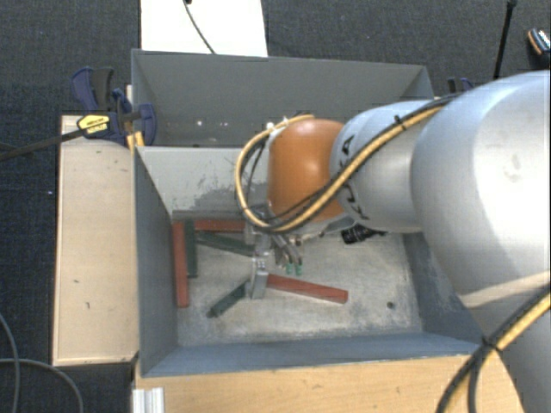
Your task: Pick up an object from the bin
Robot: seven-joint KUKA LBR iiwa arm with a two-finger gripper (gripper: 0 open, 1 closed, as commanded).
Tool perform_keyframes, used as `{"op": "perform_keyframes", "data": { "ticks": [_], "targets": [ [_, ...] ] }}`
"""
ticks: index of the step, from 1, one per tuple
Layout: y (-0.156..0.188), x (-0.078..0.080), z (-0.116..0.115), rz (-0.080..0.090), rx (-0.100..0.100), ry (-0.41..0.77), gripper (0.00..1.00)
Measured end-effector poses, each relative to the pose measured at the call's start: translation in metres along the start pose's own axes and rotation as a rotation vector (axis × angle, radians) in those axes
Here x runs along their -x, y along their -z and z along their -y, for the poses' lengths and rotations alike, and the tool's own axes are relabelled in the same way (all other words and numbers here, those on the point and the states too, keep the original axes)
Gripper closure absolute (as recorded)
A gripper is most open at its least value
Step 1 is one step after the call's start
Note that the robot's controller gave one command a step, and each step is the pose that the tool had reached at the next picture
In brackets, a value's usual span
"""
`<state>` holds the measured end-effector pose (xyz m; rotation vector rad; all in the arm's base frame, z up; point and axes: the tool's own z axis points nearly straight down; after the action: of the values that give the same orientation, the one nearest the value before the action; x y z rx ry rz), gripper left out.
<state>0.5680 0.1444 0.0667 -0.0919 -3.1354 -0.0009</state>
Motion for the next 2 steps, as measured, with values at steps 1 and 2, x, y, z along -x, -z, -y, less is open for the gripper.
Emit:
{"op": "perform_keyframes", "data": {
  "ticks": [1, 2],
  "targets": [
    [0.0027, -0.0539, 0.0456, 0.001, -0.002, 0.096, 0.0],
    [0.0031, -0.0524, 0.0437, 0.005, 0.0, 0.091, 1.0]
  ]
}}
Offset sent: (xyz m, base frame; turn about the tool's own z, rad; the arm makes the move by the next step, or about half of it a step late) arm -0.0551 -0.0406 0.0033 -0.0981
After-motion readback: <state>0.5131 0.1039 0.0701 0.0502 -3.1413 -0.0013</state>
